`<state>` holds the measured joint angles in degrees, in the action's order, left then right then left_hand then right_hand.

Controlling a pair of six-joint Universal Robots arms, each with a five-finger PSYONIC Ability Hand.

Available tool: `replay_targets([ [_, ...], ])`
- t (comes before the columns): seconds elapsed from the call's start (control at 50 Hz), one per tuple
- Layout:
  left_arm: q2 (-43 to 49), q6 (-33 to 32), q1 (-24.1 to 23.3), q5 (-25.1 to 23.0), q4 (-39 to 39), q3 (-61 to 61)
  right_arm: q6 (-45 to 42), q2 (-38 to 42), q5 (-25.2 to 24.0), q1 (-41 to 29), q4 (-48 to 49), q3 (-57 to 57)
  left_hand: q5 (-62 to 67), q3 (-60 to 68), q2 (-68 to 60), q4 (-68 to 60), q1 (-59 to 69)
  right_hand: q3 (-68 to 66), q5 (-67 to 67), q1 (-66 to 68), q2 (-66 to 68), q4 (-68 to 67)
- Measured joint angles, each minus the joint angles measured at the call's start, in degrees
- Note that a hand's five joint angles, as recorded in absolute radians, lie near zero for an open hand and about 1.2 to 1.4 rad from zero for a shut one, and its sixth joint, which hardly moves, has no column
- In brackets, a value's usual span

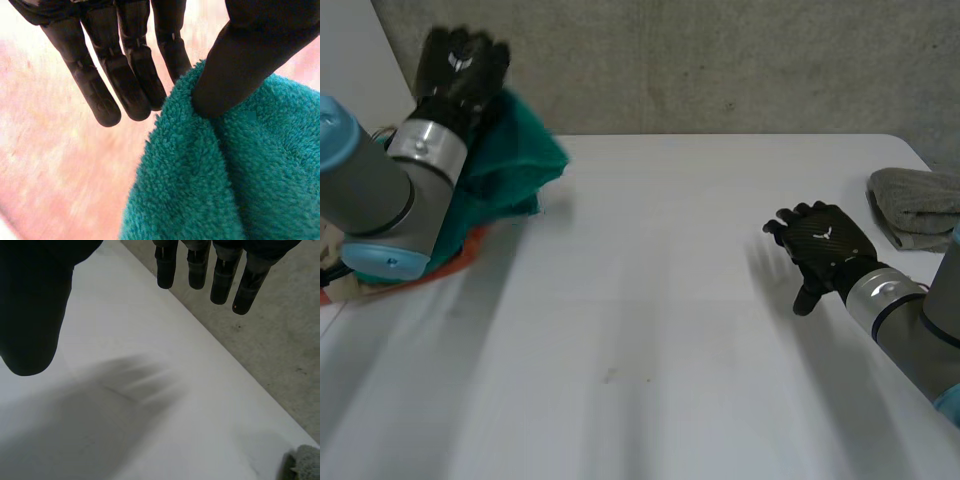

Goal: Fold the laundry.

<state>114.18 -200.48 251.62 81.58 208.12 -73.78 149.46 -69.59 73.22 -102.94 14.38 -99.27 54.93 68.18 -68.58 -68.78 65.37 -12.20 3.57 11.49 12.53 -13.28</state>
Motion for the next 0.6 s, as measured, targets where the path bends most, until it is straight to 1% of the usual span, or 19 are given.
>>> replay_targets([
  [0.06,-5.26,6.16,-4.33,-0.44,-2.35,-2.52,0.19,-0.71,0.1,0.63,0.06,0.23,0.0,0.03,-0.01,-0.01,0.0,0.0,0.0,0.0,0.0,0.0],
  [0.08,-5.98,7.24,-5.42,-0.69,-3.01,-3.21,0.2,-0.82,0.08,0.74,0.07,0.27,0.0,0.06,-0.02,-0.02,0.0,0.0,0.0,0.0,0.0,0.0],
  [0.12,-8.03,10.78,-10.0,-2.19,-5.47,-5.83,0.42,-2.3,0.1,1.94,-0.01,0.52,0.0,0.08,-0.03,-0.03,0.0,0.0,0.0,0.0,0.0,0.0],
  [0.18,-8.57,14.61,-17.44,-5.29,-8.28,-9.53,0.73,-4.17,0.05,3.42,-0.08,0.88,-0.15,-1.36,1.61,1.52,-0.27,0.0,0.0,0.0,0.0,0.0],
  [0.22,-7.56,15.76,-20.72,-6.6,-9.13,-10.73,0.86,-4.89,0.02,3.98,-0.14,1.05,-3.78,-7.54,7.95,7.7,-4.7,0.0,0.0,0.0,0.0,0.0],
  [0.24,-6.94,16.15,-21.98,-7.08,-9.41,-11.12,0.91,-5.14,0.02,4.17,-0.15,1.12,-3.78,-7.54,7.95,7.7,-4.7,0.0,0.0,0.0,0.0,0.0],
  [0.26,-6.14,16.52,-23.28,-7.55,-9.67,-11.49,0.95,-5.39,0.02,4.36,-0.17,1.2,-8.85,-12.27,13.12,12.98,-10.7,0.0,0.0,0.0,0.0,0.0],
  [0.28,-5.28,16.85,-24.43,-7.92,-9.87,-11.74,0.98,-5.57,-0.01,4.48,-0.2,1.26,-8.85,-12.27,13.12,12.98,-10.7,0.0,0.0,0.0,0.0,0.0],
  [0.3,-4.52,17.1,-25.3,-8.21,-9.96,-11.85,1.0,-5.69,-0.02,4.55,-0.22,1.31,-24.01,-27.0,27.76,28.06,-27.51,0.0,0.0,0.0,0.0,0.0],
  [0.32,-3.9,17.3,-25.93,-8.36,-10.04,-11.89,1.02,-5.78,-0.04,4.59,-0.24,1.34,-32.2,-35.08,37.16,36.29,-36.83,0.0,0.0,0.0,0.0,0.0],
  [0.34,-3.42,17.45,-26.37,-8.44,-10.06,-11.88,1.03,-5.82,-0.05,4.6,-0.26,1.35,-32.2,-35.08,37.16,36.29,-36.83,0.0,0.0,0.0,0.0,0.0],
  [0.36,-3.2,17.53,-26.57,-8.45,-10.07,-11.86,1.03,-5.84,-0.05,4.6,-0.28,1.35,-42.43,-45.28,47.17,46.71,-47.68,0.0,0.0,0.0,0.0,0.0],
  [0.38,-2.64,17.76,-27.0,-8.36,-10.05,-11.74,1.03,-5.86,-0.07,4.58,-0.34,1.34,-51.61,-55.08,55.67,56.17,-54.57,0.0,0.0,0.0,0.0,0.0],
  [0.46,-2.94,17.82,-26.13,-7.34,-10.01,-11.51,0.99,-5.77,-0.12,4.49,-0.48,1.26,-52.32,-55.99,56.71,57.07,-54.56,0.0,0.0,0.0,0.0,0.0],
  [0.52,-4.4,17.61,-23.86,-5.62,-10.21,-11.73,0.86,-5.71,-0.19,4.41,-1.2,1.22,-52.32,-55.99,56.71,57.07,-54.56,0.0,0.0,0.0,0.0,0.0],
  [0.6,-6.96,17.09,-19.14,-2.58,-11.87,-12.7,0.48,-5.74,-0.55,4.29,-4.7,1.57,-52.32,-55.99,56.71,57.07,-54.56,0.0,0.0,0.0,0.0,0.0],
])
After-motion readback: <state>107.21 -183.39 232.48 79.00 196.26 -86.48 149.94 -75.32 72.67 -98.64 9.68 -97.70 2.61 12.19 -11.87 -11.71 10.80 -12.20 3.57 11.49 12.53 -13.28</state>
